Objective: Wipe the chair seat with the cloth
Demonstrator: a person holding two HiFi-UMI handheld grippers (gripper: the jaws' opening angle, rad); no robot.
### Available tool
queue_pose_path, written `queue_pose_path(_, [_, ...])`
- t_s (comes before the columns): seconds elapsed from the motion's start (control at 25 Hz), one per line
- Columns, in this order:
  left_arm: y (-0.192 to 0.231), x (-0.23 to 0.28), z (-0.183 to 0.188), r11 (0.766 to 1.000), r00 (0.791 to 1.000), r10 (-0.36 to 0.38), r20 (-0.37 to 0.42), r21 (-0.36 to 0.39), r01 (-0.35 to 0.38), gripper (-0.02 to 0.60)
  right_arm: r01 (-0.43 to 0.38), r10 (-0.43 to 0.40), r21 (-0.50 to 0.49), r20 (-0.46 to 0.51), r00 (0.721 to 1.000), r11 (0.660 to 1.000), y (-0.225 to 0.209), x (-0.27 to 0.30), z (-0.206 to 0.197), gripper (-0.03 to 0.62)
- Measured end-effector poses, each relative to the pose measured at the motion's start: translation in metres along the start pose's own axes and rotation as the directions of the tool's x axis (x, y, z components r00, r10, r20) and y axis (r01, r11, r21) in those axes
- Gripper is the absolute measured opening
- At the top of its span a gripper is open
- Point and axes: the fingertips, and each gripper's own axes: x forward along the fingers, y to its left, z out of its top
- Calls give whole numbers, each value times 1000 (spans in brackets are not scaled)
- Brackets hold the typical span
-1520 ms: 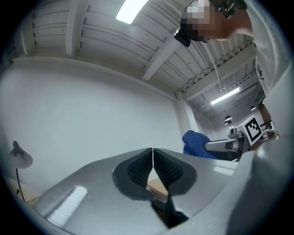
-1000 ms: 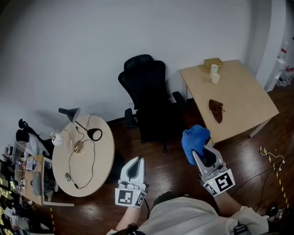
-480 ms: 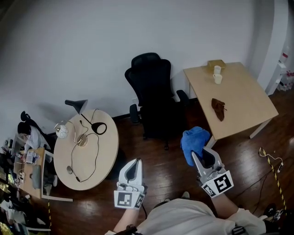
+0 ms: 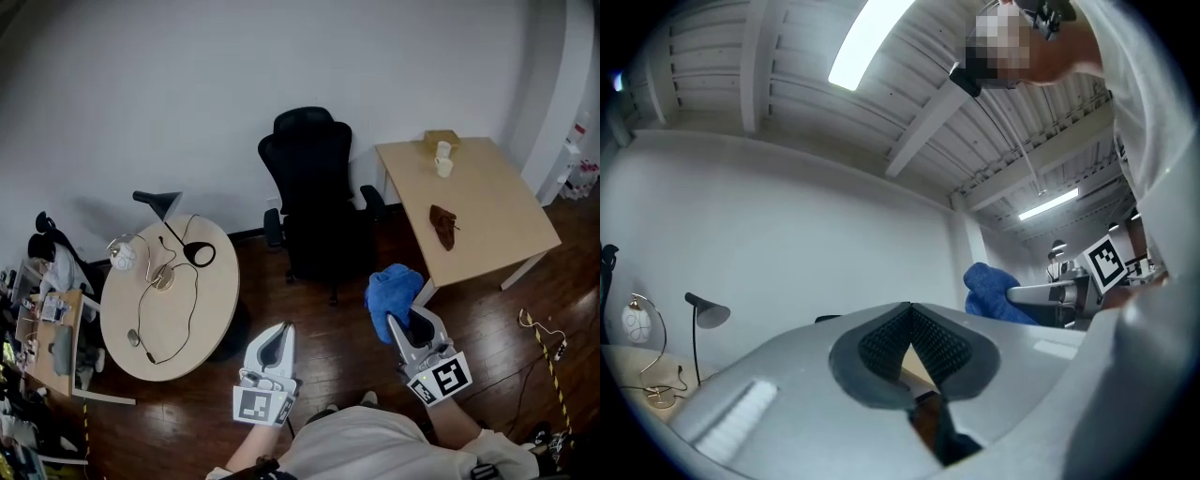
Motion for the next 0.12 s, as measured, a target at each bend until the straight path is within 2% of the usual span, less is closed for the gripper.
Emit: queue_pose_path(0.12, [1, -7, -14, 1000, 995, -24, -94, -2, 24, 49, 0, 0, 7, -16, 1000, 1000, 6, 1, -7, 97])
